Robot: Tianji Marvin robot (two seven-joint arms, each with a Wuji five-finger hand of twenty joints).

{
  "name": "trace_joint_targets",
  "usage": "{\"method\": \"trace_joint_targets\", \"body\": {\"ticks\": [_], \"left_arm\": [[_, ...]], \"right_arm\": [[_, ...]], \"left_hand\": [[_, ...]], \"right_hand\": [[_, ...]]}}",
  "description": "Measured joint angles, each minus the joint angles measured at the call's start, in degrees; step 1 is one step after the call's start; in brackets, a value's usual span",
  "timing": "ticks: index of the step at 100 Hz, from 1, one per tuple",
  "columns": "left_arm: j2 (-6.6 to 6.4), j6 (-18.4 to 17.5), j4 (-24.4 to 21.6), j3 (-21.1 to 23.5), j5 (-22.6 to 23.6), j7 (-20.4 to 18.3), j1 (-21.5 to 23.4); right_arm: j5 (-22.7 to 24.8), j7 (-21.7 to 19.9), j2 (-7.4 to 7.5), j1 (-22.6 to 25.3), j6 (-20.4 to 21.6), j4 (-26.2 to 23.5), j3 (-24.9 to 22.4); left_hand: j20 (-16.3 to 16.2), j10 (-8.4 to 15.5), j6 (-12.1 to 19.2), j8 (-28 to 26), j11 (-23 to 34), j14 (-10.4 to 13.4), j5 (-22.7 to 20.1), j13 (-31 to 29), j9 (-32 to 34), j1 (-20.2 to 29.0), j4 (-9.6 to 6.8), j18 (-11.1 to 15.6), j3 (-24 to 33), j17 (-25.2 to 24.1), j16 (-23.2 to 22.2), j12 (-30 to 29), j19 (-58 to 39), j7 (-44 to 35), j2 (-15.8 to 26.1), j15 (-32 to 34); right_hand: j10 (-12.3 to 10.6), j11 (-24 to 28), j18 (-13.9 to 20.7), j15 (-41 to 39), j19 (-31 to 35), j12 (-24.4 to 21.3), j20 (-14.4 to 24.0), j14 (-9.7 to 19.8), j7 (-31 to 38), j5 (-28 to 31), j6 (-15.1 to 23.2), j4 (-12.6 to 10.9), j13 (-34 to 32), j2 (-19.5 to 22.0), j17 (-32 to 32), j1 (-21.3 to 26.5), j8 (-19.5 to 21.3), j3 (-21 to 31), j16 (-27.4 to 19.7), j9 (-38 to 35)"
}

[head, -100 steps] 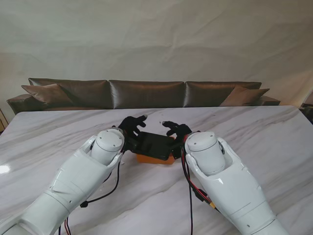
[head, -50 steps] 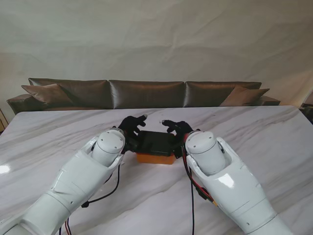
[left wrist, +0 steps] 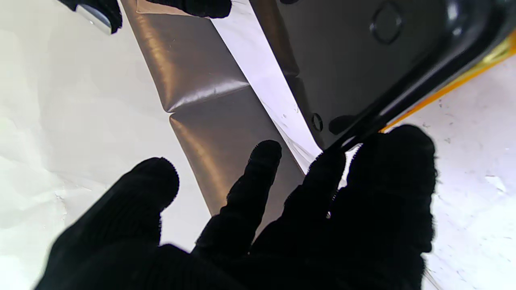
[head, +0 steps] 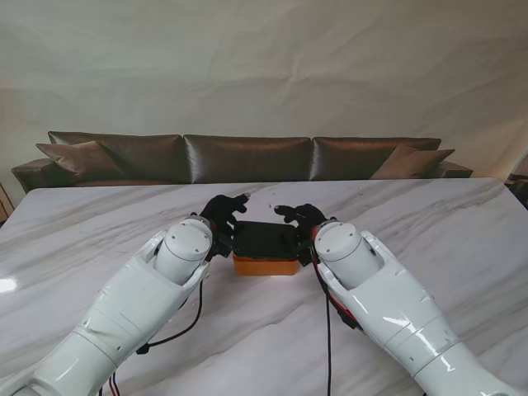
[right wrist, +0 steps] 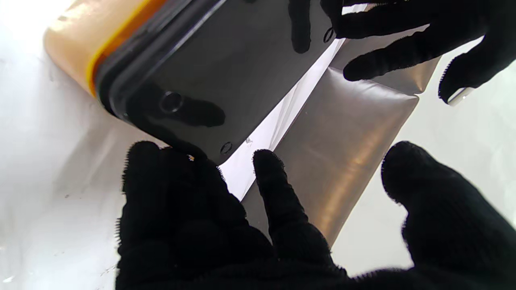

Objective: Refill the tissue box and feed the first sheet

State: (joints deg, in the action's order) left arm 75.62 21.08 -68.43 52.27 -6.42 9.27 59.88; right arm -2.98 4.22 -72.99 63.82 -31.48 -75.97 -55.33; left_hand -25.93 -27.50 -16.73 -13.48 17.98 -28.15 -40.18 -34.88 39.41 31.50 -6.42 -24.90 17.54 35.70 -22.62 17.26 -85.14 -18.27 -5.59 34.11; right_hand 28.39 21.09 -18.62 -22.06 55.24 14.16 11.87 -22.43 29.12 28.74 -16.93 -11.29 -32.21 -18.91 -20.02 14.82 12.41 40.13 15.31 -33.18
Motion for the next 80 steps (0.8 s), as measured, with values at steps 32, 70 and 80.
{"method": "trace_joint_targets", "body": {"ticks": [32,70,80], "left_arm": [[0.16,0.6,-0.1,-0.4,1.7,0.8,0.1],[-0.09,1.2,-1.0,-1.0,5.0,0.6,0.9],[-0.06,0.9,-0.4,-1.4,6.1,1.0,0.9]], "right_arm": [[1.9,-1.1,0.35,-0.7,0.9,0.7,1.2],[3.9,-2.1,0.66,-0.8,1.9,0.7,1.7],[4.3,-2.2,0.73,-0.7,2.1,0.8,1.7]], "left_hand": [[0.0,0.0,0.0,0.0,2.0,0.1,0.0,-0.1,1.2,0.0,0.0,0.0,0.0,0.0,0.0,0.6,0.0,-0.5,0.0,0.5],[0.0,0.7,3.0,0.0,4.2,0.3,-1.1,-0.1,2.1,-0.2,0.0,0.0,0.6,0.0,-0.2,1.2,0.0,-1.2,0.0,0.5],[0.0,3.9,3.8,0.0,5.1,0.3,-1.2,-0.1,4.7,-0.7,0.0,0.0,1.2,0.0,-0.2,1.4,0.0,-1.9,0.0,0.5]], "right_hand": [[-1.0,0.0,0.8,0.2,0.0,0.0,0.0,0.8,0.6,0.0,0.0,0.0,0.0,0.0,0.0,0.0,0.0,0.0,0.0,0.0],[-10.9,3.1,2.4,1.3,0.0,0.5,0.0,2.8,0.9,0.0,0.7,0.0,0.0,0.0,-0.1,0.0,-0.3,0.0,-0.1,-4.0],[-10.9,3.1,2.4,1.3,0.0,0.5,0.0,2.8,1.4,0.0,0.7,0.0,0.0,0.0,-0.2,0.0,-0.5,0.0,-0.1,-4.0]]}}
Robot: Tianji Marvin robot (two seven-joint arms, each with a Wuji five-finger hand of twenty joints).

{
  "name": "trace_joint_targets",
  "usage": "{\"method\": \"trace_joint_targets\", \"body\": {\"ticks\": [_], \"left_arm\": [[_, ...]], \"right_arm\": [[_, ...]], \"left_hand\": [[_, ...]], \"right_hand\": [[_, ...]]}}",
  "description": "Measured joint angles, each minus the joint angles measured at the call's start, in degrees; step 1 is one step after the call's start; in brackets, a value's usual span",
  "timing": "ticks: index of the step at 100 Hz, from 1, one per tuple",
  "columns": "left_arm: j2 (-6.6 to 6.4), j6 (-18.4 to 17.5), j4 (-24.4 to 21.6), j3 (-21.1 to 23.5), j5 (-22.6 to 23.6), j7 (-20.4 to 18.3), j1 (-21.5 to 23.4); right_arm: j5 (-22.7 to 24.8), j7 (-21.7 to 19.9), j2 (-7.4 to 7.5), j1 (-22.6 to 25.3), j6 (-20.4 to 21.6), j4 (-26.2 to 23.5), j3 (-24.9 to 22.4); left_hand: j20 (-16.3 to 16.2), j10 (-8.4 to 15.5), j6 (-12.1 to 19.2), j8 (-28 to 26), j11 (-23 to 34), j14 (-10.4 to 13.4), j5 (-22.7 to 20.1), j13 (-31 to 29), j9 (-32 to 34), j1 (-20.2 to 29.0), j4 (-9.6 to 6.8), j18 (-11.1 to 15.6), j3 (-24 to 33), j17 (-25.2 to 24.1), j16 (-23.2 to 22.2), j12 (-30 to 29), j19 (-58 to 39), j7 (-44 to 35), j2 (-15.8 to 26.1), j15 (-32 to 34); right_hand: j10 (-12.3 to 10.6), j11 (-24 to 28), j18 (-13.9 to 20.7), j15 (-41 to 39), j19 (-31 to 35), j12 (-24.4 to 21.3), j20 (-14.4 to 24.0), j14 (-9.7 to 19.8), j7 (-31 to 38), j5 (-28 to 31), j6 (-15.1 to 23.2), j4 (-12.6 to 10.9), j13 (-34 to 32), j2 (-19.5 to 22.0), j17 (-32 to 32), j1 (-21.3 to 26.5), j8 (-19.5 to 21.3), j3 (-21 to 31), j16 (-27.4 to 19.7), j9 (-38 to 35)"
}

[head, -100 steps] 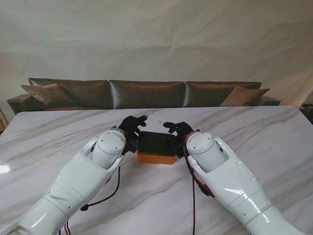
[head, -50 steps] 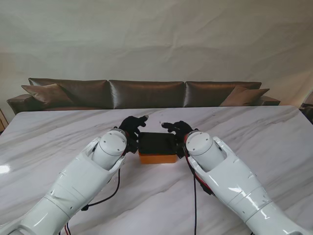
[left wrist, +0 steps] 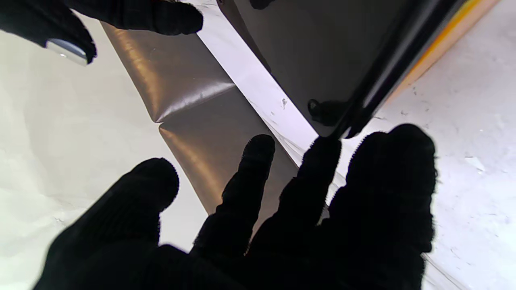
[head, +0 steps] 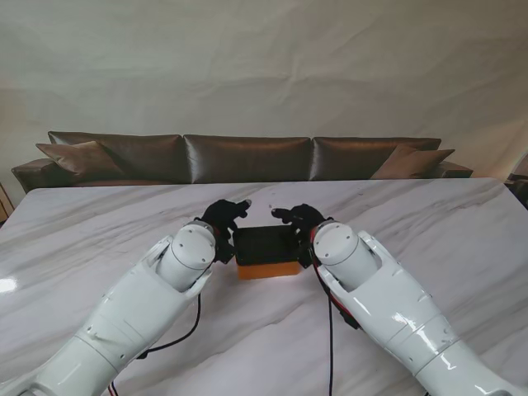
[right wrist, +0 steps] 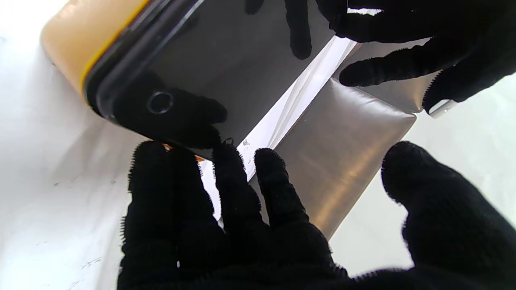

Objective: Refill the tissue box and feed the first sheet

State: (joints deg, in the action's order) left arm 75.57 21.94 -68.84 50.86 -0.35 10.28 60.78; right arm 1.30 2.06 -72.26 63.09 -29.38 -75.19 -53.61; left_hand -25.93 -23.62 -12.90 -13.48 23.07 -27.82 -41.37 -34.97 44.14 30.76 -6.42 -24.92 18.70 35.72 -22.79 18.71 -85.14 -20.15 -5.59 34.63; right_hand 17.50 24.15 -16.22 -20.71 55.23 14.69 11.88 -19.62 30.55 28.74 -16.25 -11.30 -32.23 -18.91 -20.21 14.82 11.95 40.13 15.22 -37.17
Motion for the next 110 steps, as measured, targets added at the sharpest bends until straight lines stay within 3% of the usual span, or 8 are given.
{"method": "trace_joint_targets", "body": {"ticks": [14,20,40,79,95,110], "left_arm": [[0.25,0.0,1.2,-0.8,2.0,1.0,-0.4],[0.51,-0.3,2.2,-1.3,2.7,1.5,-0.7],[1.4,-3.1,5.2,-1.7,3.4,4.0,-1.4],[1.46,-5.9,4.6,-0.4,5.7,7.3,-0.4],[1.23,-6.0,3.5,0.1,8.2,8.2,0.4],[0.41,-3.4,-0.1,0.7,10.9,8.4,1.9]], "right_arm": [[0.2,-0.1,0.02,0.1,0.3,0.1,0.0],[0.4,-0.2,0.02,0.1,0.5,0.1,0.0],[0.8,-0.2,0.03,0.6,0.7,-0.1,-0.1],[1.4,0.1,0.09,0.7,0.8,-0.1,-0.3],[2.4,0.0,0.3,1.1,0.8,-0.8,-0.6],[3.6,-0.3,0.56,1.0,2.1,-0.3,-0.2]], "left_hand": [[0.0,7.5,0.9,0.0,1.1,0.0,0.0,0.0,0.7,-0.1,0.0,0.0,0.0,0.0,0.0,0.2,0.0,-0.3,0.0,0.0],[0.0,8.5,1.4,0.0,1.1,0.0,0.0,0.0,0.8,-0.7,0.0,-0.1,0.1,0.0,0.0,0.2,0.0,-0.3,0.0,0.0],[0.0,9.0,3.7,-0.3,1.1,0.0,0.0,0.0,0.8,-1.6,0.0,-0.1,0.7,0.0,0.0,0.2,0.0,-0.9,0.0,0.0],[0.0,9.4,8.3,-0.3,1.1,0.0,-0.9,0.0,0.8,-2.8,0.0,-0.2,0.9,0.0,0.0,0.2,0.0,-1.2,0.0,0.0],[0.0,9.5,9.1,-0.3,1.1,0.0,-0.9,0.0,0.8,-2.9,0.0,-0.2,0.9,0.0,0.0,0.2,0.0,-1.2,0.0,0.0],[0.0,9.5,9.7,-0.3,1.2,0.1,-0.9,0.0,0.8,-3.5,0.0,-0.2,1.0,0.1,0.0,0.2,0.0,-1.2,0.0,0.0]], "right_hand": [[-0.1,0.0,0.2,0.0,0.0,0.0,0.0,1.4,0.0,0.0,0.0,0.0,0.0,0.0,-0.4,0.0,-0.1,0.0,0.0,0.0],[-0.5,0.0,0.6,-0.1,0.0,0.0,0.0,1.8,0.0,0.0,0.0,0.0,0.0,0.0,-0.4,0.0,-0.1,0.0,0.0,0.0],[-1.2,0.0,0.7,-0.1,0.0,0.0,0.0,3.3,0.1,0.0,0.0,0.0,-0.5,0.0,-0.5,0.0,-0.3,0.0,0.0,0.0],[-1.4,0.0,0.8,-0.4,0.0,0.3,0.0,4.2,0.1,0.0,0.1,0.0,-1.3,0.0,-0.5,0.0,-0.4,0.0,0.4,0.0],[-1.4,0.0,0.8,-0.4,0.0,0.3,0.0,3.2,0.6,0.0,0.3,0.0,-1.4,0.0,-0.6,0.0,-0.6,0.0,0.4,0.0],[-1.4,0.0,0.8,-0.5,0.0,0.3,0.0,3.1,0.7,0.0,1.5,0.0,-1.4,0.0,-1.2,0.0,-0.6,0.0,0.4,0.0]]}}
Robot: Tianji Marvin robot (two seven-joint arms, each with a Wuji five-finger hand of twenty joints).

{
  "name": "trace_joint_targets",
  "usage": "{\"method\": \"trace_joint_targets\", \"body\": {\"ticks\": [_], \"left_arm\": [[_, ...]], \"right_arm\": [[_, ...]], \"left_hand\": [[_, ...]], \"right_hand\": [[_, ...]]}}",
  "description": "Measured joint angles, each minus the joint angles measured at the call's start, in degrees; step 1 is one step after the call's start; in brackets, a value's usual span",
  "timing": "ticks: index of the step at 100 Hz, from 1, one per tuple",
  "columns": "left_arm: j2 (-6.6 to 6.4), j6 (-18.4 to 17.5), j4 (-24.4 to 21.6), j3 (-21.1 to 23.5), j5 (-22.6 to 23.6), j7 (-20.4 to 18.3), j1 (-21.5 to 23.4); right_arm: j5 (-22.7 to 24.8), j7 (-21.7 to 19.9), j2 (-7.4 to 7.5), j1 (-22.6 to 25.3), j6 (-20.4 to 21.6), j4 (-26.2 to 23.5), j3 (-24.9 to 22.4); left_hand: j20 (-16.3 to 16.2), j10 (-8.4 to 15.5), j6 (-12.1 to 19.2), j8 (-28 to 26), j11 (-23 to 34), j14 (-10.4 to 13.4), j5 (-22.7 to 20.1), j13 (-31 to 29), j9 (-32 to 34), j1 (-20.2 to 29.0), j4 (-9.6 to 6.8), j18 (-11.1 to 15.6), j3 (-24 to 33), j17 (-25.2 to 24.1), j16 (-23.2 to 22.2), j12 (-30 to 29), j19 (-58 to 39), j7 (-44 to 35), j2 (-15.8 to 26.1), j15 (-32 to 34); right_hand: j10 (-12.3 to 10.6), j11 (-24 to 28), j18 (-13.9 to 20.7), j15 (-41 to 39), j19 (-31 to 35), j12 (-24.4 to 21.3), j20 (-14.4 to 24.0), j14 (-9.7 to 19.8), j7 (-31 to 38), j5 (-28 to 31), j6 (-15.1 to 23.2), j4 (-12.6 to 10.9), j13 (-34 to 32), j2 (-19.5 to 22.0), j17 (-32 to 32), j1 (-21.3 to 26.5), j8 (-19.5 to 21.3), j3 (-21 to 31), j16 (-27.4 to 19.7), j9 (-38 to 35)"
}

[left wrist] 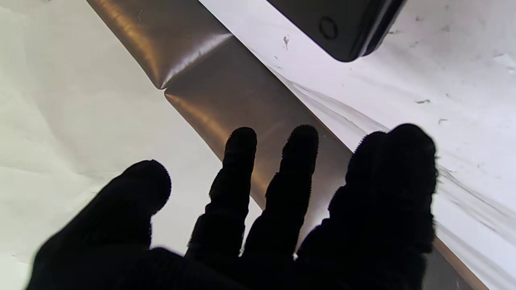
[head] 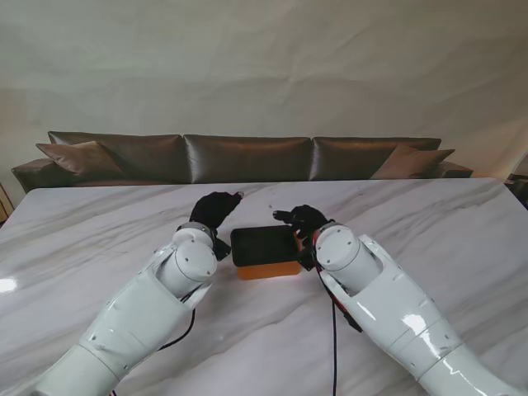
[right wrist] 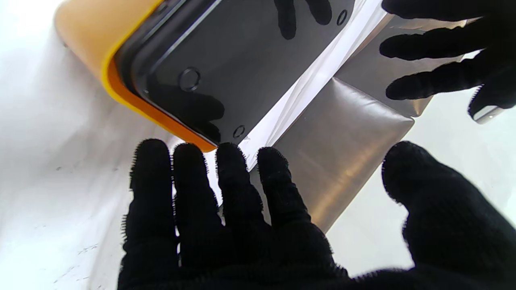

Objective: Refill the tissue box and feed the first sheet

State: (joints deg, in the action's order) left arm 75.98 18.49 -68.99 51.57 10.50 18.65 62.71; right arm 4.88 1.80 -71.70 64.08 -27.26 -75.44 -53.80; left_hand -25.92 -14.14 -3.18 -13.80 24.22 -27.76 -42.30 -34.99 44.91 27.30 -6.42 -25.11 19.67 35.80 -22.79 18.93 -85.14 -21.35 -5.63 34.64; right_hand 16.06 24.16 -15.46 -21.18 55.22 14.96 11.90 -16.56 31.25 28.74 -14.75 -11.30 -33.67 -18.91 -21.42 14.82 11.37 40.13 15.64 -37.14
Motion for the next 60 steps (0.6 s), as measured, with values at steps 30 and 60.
{"method": "trace_joint_targets", "body": {"ticks": [30,60], "left_arm": [[-0.34,0.1,-0.5,0.3,1.7,1.0,0.5],[-1.43,0.5,-2.7,1.2,5.7,0.5,2.0]], "right_arm": [[1.4,-0.4,0.32,-0.5,0.9,1.1,0.4],[6.1,-0.4,1.18,1.0,1.8,-0.9,-1.0]], "left_hand": [[0.0,0.0,0.0,0.0,0.0,0.0,0.0,0.0,0.0,-0.6,0.0,0.0,0.0,0.1,0.0,0.0,0.0,0.0,0.0,0.0],[0.0,0.0,0.0,0.0,0.0,1.6,0.0,-0.7,0.0,-0.7,0.0,0.0,0.0,-1.1,0.0,0.0,0.0,-0.2,0.0,0.1]], "right_hand": [[-0.2,0.0,-0.7,-1.2,0.0,-0.2,0.0,-1.7,0.0,0.0,0.7,0.0,-0.7,0.0,-1.4,-0.1,0.0,0.0,0.0,-1.1],[-0.4,0.0,-1.1,-1.9,0.2,-0.2,0.0,-1.7,0.7,0.7,1.4,0.0,-2.9,0.0,-2.8,-0.1,0.0,0.0,0.0,-2.1]]}}
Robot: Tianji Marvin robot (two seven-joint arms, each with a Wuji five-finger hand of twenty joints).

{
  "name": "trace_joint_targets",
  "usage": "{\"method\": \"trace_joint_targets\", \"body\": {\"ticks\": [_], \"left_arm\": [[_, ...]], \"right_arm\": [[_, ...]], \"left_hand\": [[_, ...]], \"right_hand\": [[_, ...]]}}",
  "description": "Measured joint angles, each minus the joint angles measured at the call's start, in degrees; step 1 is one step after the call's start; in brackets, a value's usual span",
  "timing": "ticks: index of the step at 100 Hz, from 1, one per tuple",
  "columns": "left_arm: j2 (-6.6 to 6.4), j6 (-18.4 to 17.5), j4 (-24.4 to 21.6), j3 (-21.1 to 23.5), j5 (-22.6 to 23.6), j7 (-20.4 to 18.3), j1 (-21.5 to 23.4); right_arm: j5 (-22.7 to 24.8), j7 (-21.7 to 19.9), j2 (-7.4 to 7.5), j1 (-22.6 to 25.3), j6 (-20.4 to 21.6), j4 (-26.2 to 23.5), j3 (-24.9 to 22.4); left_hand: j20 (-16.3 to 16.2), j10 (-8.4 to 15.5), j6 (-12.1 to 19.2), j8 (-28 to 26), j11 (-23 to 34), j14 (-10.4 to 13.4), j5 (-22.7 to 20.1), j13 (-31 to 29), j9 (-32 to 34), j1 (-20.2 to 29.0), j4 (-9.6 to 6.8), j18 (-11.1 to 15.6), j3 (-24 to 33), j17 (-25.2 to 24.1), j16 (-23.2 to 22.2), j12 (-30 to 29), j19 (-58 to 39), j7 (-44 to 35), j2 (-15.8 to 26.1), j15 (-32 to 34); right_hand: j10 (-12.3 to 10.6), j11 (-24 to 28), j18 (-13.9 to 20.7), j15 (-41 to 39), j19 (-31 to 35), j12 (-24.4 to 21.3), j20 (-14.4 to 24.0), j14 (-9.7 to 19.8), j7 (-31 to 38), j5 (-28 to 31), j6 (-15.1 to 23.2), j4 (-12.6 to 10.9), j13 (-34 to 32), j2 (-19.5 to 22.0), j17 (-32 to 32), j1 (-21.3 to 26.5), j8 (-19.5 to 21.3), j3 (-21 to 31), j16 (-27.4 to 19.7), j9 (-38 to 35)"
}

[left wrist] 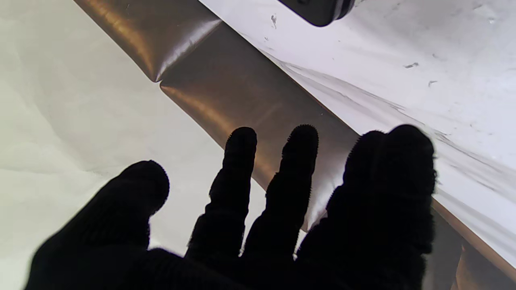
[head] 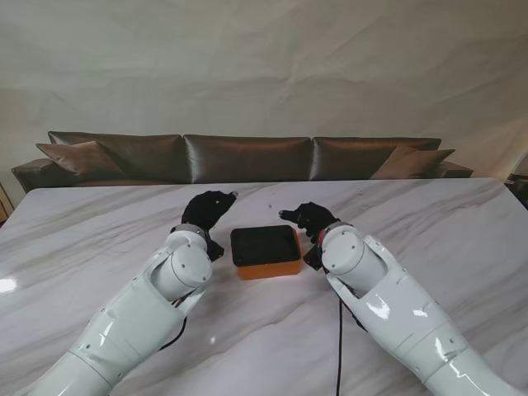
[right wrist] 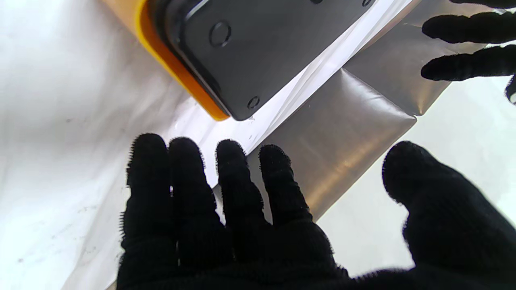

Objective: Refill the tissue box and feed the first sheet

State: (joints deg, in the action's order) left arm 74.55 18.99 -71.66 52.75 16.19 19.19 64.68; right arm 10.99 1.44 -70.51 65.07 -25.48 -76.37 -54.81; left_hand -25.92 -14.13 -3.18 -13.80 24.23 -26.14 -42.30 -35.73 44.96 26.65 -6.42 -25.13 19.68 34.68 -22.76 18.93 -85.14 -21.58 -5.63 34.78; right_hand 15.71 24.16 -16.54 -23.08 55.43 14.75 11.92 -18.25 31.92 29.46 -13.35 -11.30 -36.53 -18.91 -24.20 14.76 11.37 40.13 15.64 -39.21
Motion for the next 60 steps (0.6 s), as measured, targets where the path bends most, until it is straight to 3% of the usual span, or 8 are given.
{"method": "trace_joint_targets", "body": {"ticks": [8,13,25,39,60], "left_arm": [[-0.69,0.0,-0.5,0.1,2.1,-1.5,0.3],[-1.18,0.0,-0.9,0.2,4.3,-2.3,0.5],[-2.01,1.0,-1.5,0.5,6.8,-2.4,1.1],[-3.19,2.7,-3.6,1.0,8.6,-4.3,2.3],[-4.17,2.6,-4.0,0.6,8.5,-7.1,2.6]], "right_arm": [[2.8,0.4,0.37,0.8,0.8,-0.7,-0.3],[4.8,0.8,0.61,1.3,1.2,-1.1,-0.5],[8.4,3.2,0.97,1.9,1.5,-1.1,-0.5],[10.6,4.6,0.97,0.7,2.3,2.7,1.2],[9.4,5.4,0.52,-1.0,2.9,8.4,2.6]], "left_hand": [[0.0,0.0,0.0,0.0,0.0,0.6,0.0,0.0,0.1,0.0,0.0,0.0,0.0,-0.4,0.0,0.0,0.0,-0.1,0.0,-0.1],[0.0,1.4,0.0,0.0,0.0,1.5,0.0,-1.3,0.3,0.0,0.0,0.0,0.0,-0.7,0.1,0.1,0.0,-0.2,0.0,-0.1],[-2.7,2.0,-0.1,-1.5,3.8,3.7,-0.2,-4.5,0.6,-0.7,0.0,1.1,0.0,-1.2,-0.5,1.7,0.0,-3.6,0.0,2.8],[-6.3,3.5,-0.2,-7.7,11.3,5.6,-0.3,-6.6,2.4,-1.2,0.0,4.6,0.0,0.1,-7.0,5.8,0.0,-11.9,0.0,9.9],[-7.9,4.3,-0.1,-10.0,14.9,6.4,-3.2,-7.1,3.8,-1.4,0.44,5.7,-0.3,0.8,-13.2,10.0,0.0,-15.1,0.0,14.0]], "right_hand": [[-0.1,0.3,-0.4,-0.6,1.5,0.0,0.7,-0.1,0.3,0.8,0.2,0.0,-2.0,0.0,-1.1,-0.1,0.0,0.0,0.0,-1.4],[-0.3,0.7,-1.1,-1.3,2.9,0.0,1.3,-0.3,1.1,1.4,0.8,0.0,-3.7,0.0,-1.7,-0.1,0.3,0.0,0.3,-1.9],[-1.0,2.5,-1.3,-3.8,7.4,0.3,3.4,0.0,1.1,4.5,2.1,0.0,-8.5,-0.2,-3.2,-0.8,1.7,0.2,1.1,-6.2],[-2.2,4.9,-1.4,-8.3,11.5,2.6,6.4,0.6,1.8,6.8,3.6,0.0,-11.8,-0.6,-4.3,-2.8,3.9,0.2,4.1,-8.9],[-2.2,5.6,-1.5,-10.5,12.8,4.9,8.3,0.6,1.8,9.6,3.6,1.5,-13.0,1.3,-4.3,-6.6,5.4,-0.1,6.7,-11.0]]}}
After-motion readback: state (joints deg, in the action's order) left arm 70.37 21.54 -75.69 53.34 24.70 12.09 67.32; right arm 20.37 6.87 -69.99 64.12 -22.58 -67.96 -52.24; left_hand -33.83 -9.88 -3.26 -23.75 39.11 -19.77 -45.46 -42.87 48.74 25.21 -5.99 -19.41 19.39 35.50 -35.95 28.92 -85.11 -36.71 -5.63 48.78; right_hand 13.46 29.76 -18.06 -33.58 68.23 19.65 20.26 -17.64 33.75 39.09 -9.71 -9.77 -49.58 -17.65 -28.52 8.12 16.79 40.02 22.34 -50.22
